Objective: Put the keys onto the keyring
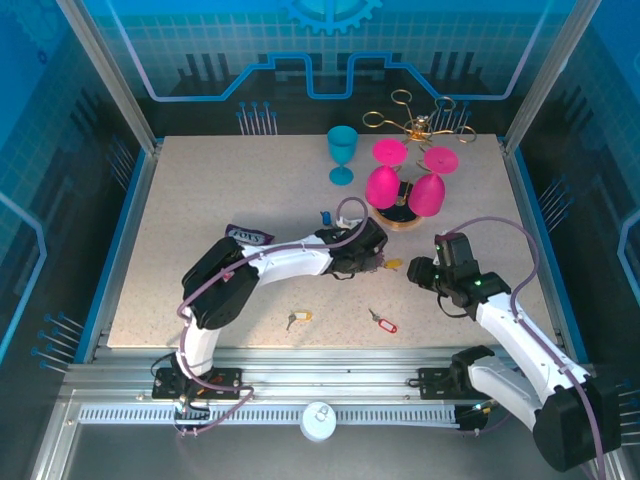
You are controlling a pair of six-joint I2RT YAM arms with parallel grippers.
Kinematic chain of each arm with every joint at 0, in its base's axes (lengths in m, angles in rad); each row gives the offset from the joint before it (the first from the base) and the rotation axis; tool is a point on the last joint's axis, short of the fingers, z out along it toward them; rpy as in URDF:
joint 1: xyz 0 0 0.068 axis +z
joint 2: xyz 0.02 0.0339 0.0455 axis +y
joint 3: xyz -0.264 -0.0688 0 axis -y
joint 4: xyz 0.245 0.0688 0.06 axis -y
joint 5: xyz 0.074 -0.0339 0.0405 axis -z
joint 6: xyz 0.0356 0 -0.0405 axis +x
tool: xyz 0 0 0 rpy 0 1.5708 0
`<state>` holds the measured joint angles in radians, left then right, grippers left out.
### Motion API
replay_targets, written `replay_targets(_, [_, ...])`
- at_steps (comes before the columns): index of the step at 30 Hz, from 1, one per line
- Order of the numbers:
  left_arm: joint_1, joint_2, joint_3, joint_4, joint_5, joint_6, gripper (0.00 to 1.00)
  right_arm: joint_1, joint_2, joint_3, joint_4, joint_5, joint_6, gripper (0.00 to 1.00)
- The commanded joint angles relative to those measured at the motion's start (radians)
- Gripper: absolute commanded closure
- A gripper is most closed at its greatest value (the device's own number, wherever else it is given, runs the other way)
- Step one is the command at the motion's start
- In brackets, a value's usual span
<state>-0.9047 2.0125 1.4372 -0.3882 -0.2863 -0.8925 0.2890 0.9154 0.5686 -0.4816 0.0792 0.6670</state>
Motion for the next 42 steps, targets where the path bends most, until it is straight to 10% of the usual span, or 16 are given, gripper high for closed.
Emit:
replay_targets(1, [-0.003,0.038,0.044,-0.078,-0.043,-0.013,0.65,0.015,-0.013,-0.012,-0.023,0.019,0.017,0.57])
replay_targets(42, [-0.024,-0.020,-0.007,0.008,-0.047,0.118,1.00,0.015,-0.031,-0.003,-0.037,0.008,0.006,0.60])
